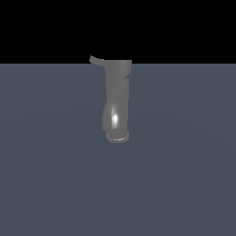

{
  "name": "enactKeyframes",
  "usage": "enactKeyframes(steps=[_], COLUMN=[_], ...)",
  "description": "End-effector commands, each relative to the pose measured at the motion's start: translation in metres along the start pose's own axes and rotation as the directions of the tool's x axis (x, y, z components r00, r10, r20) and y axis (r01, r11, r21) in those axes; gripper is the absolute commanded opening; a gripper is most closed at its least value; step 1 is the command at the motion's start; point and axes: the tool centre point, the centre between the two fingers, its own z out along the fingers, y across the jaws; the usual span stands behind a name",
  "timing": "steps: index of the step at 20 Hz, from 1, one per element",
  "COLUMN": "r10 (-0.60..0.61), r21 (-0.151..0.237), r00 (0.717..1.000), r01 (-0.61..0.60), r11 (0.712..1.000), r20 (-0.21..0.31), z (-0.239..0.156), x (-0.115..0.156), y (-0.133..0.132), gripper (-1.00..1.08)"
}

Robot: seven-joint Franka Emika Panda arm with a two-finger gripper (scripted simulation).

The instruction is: Turn on the faucet by rotating a designated handle.

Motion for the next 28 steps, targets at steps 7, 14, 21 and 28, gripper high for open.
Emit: enactKeyframes(steps=[7,14,21,28], r10=[0.165,0.325,0.478,0.618], r21=[0.006,0.01,0.011,0.009], r00=[0.986,0.946,0.878,0.786], r01=[-0.165,-0.326,-0.478,-0.618], r11=[0.986,0.945,0.878,0.786], r20=[0.004,0.011,0.018,0.025], z=[0.008,0.019,0.034,0.051], x=[0.033,0.066,0.099,0.131], y=[-0.006,-0.013,-0.021,-0.03], gripper=[-1.0,-1.0,-1.0,-1.0])
